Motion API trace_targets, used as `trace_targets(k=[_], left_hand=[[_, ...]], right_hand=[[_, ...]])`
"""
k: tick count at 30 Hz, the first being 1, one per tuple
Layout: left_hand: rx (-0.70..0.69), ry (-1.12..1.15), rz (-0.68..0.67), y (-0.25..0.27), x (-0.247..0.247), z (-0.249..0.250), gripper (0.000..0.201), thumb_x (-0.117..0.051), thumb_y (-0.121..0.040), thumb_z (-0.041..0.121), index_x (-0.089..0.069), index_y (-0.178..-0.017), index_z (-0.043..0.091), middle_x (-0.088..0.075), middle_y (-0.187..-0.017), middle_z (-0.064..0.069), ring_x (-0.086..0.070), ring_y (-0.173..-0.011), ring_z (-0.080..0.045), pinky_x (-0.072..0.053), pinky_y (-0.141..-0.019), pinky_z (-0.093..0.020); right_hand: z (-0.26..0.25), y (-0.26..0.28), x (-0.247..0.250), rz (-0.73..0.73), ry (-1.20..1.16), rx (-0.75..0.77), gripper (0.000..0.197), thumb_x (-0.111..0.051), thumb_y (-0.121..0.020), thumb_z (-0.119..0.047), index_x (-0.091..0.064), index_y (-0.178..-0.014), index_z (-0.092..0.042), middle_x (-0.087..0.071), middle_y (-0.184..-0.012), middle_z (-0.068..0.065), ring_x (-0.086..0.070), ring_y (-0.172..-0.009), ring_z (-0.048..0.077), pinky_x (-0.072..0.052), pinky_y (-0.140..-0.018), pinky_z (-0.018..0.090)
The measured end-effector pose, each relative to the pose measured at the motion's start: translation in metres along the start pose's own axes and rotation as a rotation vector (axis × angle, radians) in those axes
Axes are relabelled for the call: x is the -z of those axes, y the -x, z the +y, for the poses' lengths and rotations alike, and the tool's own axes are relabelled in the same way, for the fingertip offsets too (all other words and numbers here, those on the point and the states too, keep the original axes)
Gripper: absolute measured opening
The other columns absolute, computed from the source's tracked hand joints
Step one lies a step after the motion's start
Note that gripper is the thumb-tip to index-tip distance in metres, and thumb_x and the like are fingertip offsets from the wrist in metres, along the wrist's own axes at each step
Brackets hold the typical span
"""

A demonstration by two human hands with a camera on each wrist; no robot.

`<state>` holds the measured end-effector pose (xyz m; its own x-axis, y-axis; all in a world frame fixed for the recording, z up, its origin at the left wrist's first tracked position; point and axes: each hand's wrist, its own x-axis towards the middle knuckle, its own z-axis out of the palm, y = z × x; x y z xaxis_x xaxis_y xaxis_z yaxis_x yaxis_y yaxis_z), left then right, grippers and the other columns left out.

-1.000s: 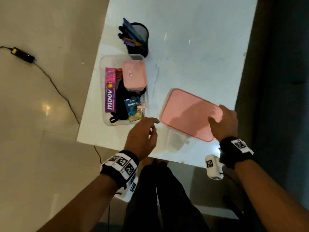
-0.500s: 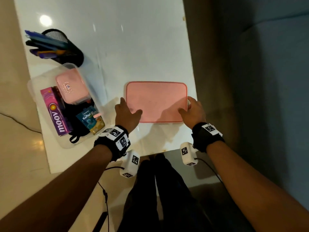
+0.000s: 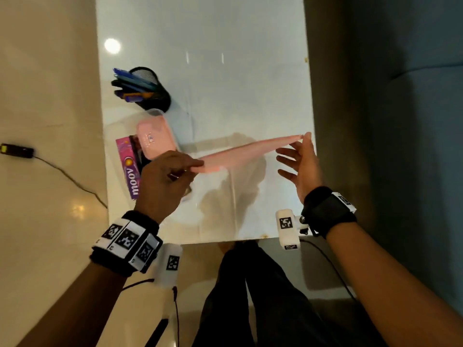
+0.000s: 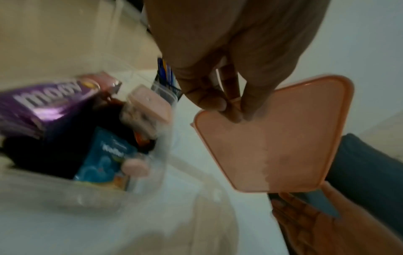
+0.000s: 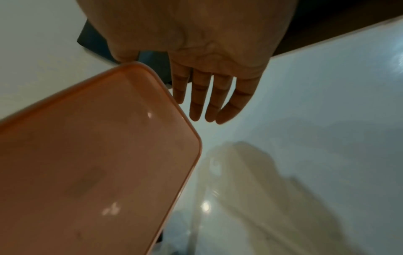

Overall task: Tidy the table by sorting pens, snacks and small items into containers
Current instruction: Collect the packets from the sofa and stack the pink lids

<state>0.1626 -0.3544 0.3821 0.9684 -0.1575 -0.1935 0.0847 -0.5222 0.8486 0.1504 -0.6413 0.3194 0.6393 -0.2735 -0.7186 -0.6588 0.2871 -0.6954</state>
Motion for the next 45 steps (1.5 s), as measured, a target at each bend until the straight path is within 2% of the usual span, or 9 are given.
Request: trace_targets(k=[7,10,14,18,23,28,31,36,45], left_hand=[[-0.012,-0.243,0.124,0.054,0.071,-0.034,0.032,-0.066,-0.078,-0.012,-0.076,-0.095,0.013,-0.060,-0.114,-0.004,-0.060,-0.102,-0.010,-0.051,-0.081,-0.012],[0.142,-0.173,0.204,0.088,0.070,-0.051,0.040,-0.060,-0.080,-0.013,-0.072,-0.096,0.021,-0.058,-0.110,0.001,-0.059,-0.097,-0.001,-0.051,-0.071,-0.009],[0.258,-0.070,0.286,0.119,0.055,-0.081,0.034,-0.059,-0.086,-0.002,-0.069,-0.100,0.028,-0.062,-0.104,0.008,-0.068,-0.078,-0.009,-0.054,-0.065,-0.021],[0.327,-0.059,0.467,0.119,0.055,-0.105,0.031,-0.061,-0.087,0.003,-0.065,-0.103,0.030,-0.062,-0.106,0.003,-0.064,-0.082,-0.009,-0.053,-0.062,-0.027],[0.456,-0.007,0.407,0.085,0.072,-0.132,0.049,-0.066,-0.088,0.013,-0.051,-0.134,0.020,-0.054,-0.126,-0.001,-0.057,-0.104,-0.013,-0.049,-0.080,-0.029],[0.580,0.240,0.310,0.049,0.082,-0.141,0.058,-0.063,-0.091,0.015,-0.040,-0.145,0.018,-0.052,-0.137,-0.004,-0.059,-0.107,-0.017,-0.048,-0.093,-0.032],[0.599,0.255,0.218,0.036,0.083,-0.142,0.055,-0.062,-0.088,0.006,-0.047,-0.140,0.020,-0.061,-0.121,-0.001,-0.065,-0.096,-0.020,-0.053,-0.092,-0.040],[0.574,0.172,0.192,0.032,0.076,-0.141,0.060,-0.059,-0.083,0.001,-0.051,-0.136,0.026,-0.064,-0.107,0.003,-0.066,-0.081,-0.013,-0.051,-0.073,-0.025],[0.651,0.242,0.198,0.027,0.081,-0.163,0.067,-0.071,-0.070,0.004,-0.060,-0.129,0.034,-0.070,-0.092,0.013,-0.069,-0.087,-0.018,-0.059,-0.079,-0.042]], right_hand=[[-0.028,-0.002,-0.117,-0.322,0.007,0.075,0.033,-0.060,-0.094,-0.011,-0.060,-0.126,-0.009,-0.067,-0.111,0.008,-0.065,-0.096,0.025,-0.057,-0.074,0.032],[-0.026,-0.008,-0.162,-0.463,0.134,0.107,0.035,-0.059,-0.095,-0.009,-0.058,-0.130,-0.011,-0.067,-0.114,0.007,-0.065,-0.101,0.025,-0.059,-0.076,0.033],[-0.020,-0.021,-0.199,-0.564,0.367,0.202,0.038,-0.065,-0.093,-0.010,-0.059,-0.130,-0.012,-0.067,-0.111,0.010,-0.067,-0.097,0.025,-0.061,-0.078,0.036],[-0.021,-0.035,-0.227,-0.590,0.567,0.368,0.039,-0.072,-0.089,-0.019,-0.063,-0.126,-0.015,-0.071,-0.110,0.012,-0.070,-0.098,0.025,-0.061,-0.078,0.038],[-0.027,-0.046,-0.252,-0.465,0.791,0.622,0.044,-0.074,-0.086,-0.031,-0.064,-0.127,-0.017,-0.068,-0.103,0.001,-0.061,-0.084,0.017,-0.051,-0.075,0.014],[-0.014,-0.057,-0.261,-0.323,1.008,0.686,0.040,-0.067,-0.090,-0.034,-0.065,-0.127,-0.018,-0.063,-0.106,0.011,-0.061,-0.095,0.024,-0.049,-0.095,0.037],[-0.010,-0.060,-0.269,-0.260,1.016,0.708,0.037,-0.064,-0.092,-0.034,-0.066,-0.125,-0.018,-0.063,-0.108,0.012,-0.061,-0.096,0.022,-0.046,-0.093,0.028],[-0.010,-0.069,-0.272,-0.153,1.068,0.709,0.029,-0.058,-0.097,-0.030,-0.069,-0.120,-0.018,-0.064,-0.113,0.012,-0.063,-0.100,0.025,-0.039,-0.086,0.022],[-0.011,-0.065,-0.273,-0.165,0.989,0.604,0.024,-0.064,-0.091,-0.031,-0.075,-0.111,-0.022,-0.069,-0.091,0.002,-0.068,-0.090,0.025,-0.055,-0.089,0.042]])
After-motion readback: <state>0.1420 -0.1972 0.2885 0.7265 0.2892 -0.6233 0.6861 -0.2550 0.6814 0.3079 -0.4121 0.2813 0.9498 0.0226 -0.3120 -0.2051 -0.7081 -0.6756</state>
